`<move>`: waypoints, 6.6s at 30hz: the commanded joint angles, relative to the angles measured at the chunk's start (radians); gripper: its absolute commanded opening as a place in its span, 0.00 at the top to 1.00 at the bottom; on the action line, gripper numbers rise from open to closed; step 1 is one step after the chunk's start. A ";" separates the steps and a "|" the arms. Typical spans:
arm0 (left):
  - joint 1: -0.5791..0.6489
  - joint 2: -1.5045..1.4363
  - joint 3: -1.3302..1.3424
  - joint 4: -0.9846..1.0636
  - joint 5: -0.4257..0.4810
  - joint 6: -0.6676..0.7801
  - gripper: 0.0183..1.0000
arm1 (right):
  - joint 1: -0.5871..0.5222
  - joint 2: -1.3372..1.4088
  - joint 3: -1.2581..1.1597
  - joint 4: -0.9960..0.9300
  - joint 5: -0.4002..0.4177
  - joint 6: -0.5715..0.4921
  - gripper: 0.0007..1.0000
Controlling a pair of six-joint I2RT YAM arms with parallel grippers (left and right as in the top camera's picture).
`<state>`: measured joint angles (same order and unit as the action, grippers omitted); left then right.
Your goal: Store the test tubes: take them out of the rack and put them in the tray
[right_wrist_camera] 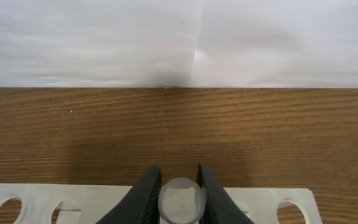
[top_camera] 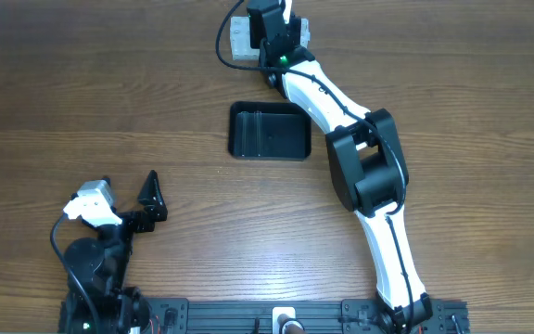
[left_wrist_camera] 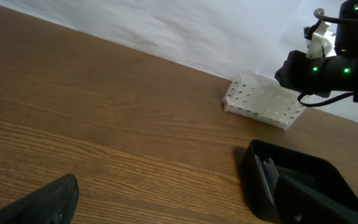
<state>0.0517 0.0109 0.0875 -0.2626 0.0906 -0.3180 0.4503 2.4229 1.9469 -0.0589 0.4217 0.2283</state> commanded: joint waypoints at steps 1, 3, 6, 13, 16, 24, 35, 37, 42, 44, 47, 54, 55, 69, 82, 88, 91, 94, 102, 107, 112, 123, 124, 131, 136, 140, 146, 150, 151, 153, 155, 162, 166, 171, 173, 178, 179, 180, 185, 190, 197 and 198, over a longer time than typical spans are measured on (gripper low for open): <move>-0.005 -0.007 -0.005 -0.003 0.010 -0.001 0.00 | -0.006 0.002 0.018 0.000 0.014 -0.001 0.86; -0.005 -0.007 -0.005 -0.003 0.010 -0.001 0.00 | -0.006 0.002 0.018 0.000 0.014 -0.001 0.87; -0.005 -0.007 -0.005 -0.003 0.010 -0.001 0.00 | -0.005 0.002 0.018 0.000 0.014 -0.002 0.88; -0.005 -0.007 -0.005 -0.003 0.010 -0.001 0.00 | -0.004 -0.004 0.019 0.000 0.014 -0.002 0.90; -0.005 -0.007 -0.005 -0.003 0.010 -0.001 0.00 | -0.003 -0.027 0.019 -0.005 0.014 -0.002 0.91; -0.005 -0.007 -0.005 -0.003 0.010 -0.001 0.00 | 0.009 -0.183 0.019 -0.021 0.015 -0.048 0.91; -0.005 -0.007 -0.005 -0.003 0.010 -0.001 0.00 | 0.026 -0.487 0.019 -0.289 0.013 0.031 0.93; -0.005 -0.007 -0.005 -0.003 0.010 -0.001 0.00 | 0.032 -0.524 0.019 -0.460 -0.012 0.100 0.93; -0.005 -0.007 -0.005 -0.003 0.010 -0.001 0.00 | 0.035 -0.519 -0.005 -0.789 -0.224 0.185 0.96; -0.005 -0.007 -0.005 -0.003 0.010 -0.001 0.00 | 0.035 -0.506 -0.057 -0.821 -0.293 0.196 0.97; -0.005 -0.007 -0.005 -0.003 0.010 -0.001 0.00 | 0.036 -0.498 -0.168 -0.779 -0.333 0.241 0.96; -0.005 -0.007 -0.005 -0.003 0.010 -0.001 0.00 | 0.039 -0.494 -0.378 -0.651 -0.377 0.318 0.94; -0.005 -0.007 -0.005 -0.003 0.010 -0.001 0.00 | 0.042 -0.492 -0.394 -0.631 -0.377 0.317 0.93; -0.005 -0.007 -0.005 -0.003 0.010 -0.001 0.00 | 0.062 -0.399 -0.409 -0.588 -0.380 0.352 0.91; -0.005 -0.007 -0.005 -0.003 0.010 -0.001 0.00 | 0.062 -0.343 -0.409 -0.581 -0.380 0.355 0.88; -0.005 -0.007 -0.005 -0.003 0.010 -0.001 0.00 | 0.062 -0.315 -0.409 -0.580 -0.379 0.355 0.87; -0.005 -0.007 -0.005 -0.003 0.010 -0.001 0.00 | 0.062 -0.300 -0.409 -0.577 -0.380 0.355 0.82; -0.005 -0.007 -0.005 -0.003 0.010 -0.001 0.00 | 0.062 -0.297 -0.409 -0.574 -0.380 0.355 0.77; -0.005 -0.007 -0.005 -0.003 0.010 -0.001 0.00 | 0.072 -0.341 -0.376 -0.568 -0.379 0.303 0.66; -0.005 -0.007 -0.005 -0.003 0.010 -0.001 0.00 | 0.077 -0.476 -0.375 -0.553 -0.352 0.219 0.54; -0.005 -0.007 -0.005 -0.003 0.010 -0.001 0.00 | 0.060 -0.628 -0.375 -0.536 -0.199 0.189 0.39; -0.005 -0.007 -0.005 -0.003 0.010 -0.001 0.00 | -0.049 -0.509 -0.377 -0.204 -0.080 -0.039 0.19; -0.005 -0.007 -0.005 -0.003 0.010 -0.001 0.00 | -0.055 -0.486 -0.377 -0.179 -0.080 -0.046 0.19; -0.005 -0.007 -0.005 -0.003 0.010 -0.001 0.00 | -0.088 -0.355 -0.377 -0.036 -0.084 -0.051 0.20; -0.005 -0.007 -0.005 -0.003 0.010 -0.001 0.00 | -0.099 -0.314 -0.377 0.024 -0.092 -0.062 0.25; -0.005 -0.007 -0.005 -0.003 0.010 -0.001 0.00 | -0.109 -0.293 -0.377 0.048 -0.093 -0.062 0.29; -0.005 -0.007 -0.005 -0.003 0.010 -0.001 0.00 | -0.111 -0.274 -0.377 0.071 -0.118 -0.066 0.33; -0.005 -0.007 -0.005 -0.003 0.010 -0.001 0.00 | -0.111 -0.257 -0.377 0.103 -0.129 -0.066 0.35; -0.005 -0.007 -0.005 -0.003 0.010 -0.001 0.00 | -0.111 -0.251 -0.377 0.111 -0.133 -0.066 0.35; -0.005 -0.007 -0.005 -0.003 0.010 -0.001 0.00 | -0.111 -0.243 -0.377 0.124 -0.136 -0.066 0.35; -0.005 -0.007 -0.005 -0.003 0.010 -0.001 0.00 | -0.111 -0.233 -0.377 0.145 -0.137 -0.066 0.36; -0.005 -0.007 -0.005 -0.003 0.010 -0.001 0.00 | -0.112 -0.223 -0.377 0.189 -0.144 -0.066 0.39; -0.005 -0.007 -0.005 -0.003 0.010 -0.001 0.00 | -0.116 -0.215 -0.377 0.204 -0.144 -0.067 0.41; -0.005 -0.007 -0.005 -0.003 0.010 -0.001 0.00 | -0.117 -0.208 -0.377 0.235 -0.144 -0.073 0.44; -0.005 -0.007 -0.005 -0.003 0.010 -0.001 0.00 | -0.118 -0.204 -0.376 0.251 -0.148 -0.074 0.44; -0.005 -0.007 -0.005 -0.003 0.010 -0.001 0.00 | -0.118 -0.190 -0.376 0.277 -0.179 -0.088 0.43; -0.005 -0.007 -0.005 -0.003 0.010 -0.001 0.00 | -0.118 -0.187 -0.376 0.280 -0.179 -0.088 0.43; -0.005 -0.007 -0.005 -0.003 0.010 -0.001 0.00 | -0.119 -0.185 -0.376 0.284 -0.179 -0.088 0.43; -0.005 -0.007 -0.005 -0.003 0.010 -0.001 0.00 | -0.129 -0.172 -0.376 0.296 -0.179 -0.088 0.45; -0.005 -0.007 -0.005 -0.003 0.010 -0.001 0.00 | -0.129 -0.171 -0.376 0.303 -0.178 -0.088 0.57; -0.005 -0.007 -0.005 -0.003 0.010 -0.001 0.00 | -0.129 -0.171 -0.376 0.306 -0.178 -0.088 0.73; -0.005 -0.007 -0.005 -0.003 0.010 -0.001 0.00 | -0.129 -0.171 -0.376 0.306 -0.178 -0.088 0.75</move>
<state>0.0517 0.0109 0.0875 -0.2626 0.0906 -0.3176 0.3283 2.2452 1.5681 0.2401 0.2508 0.1398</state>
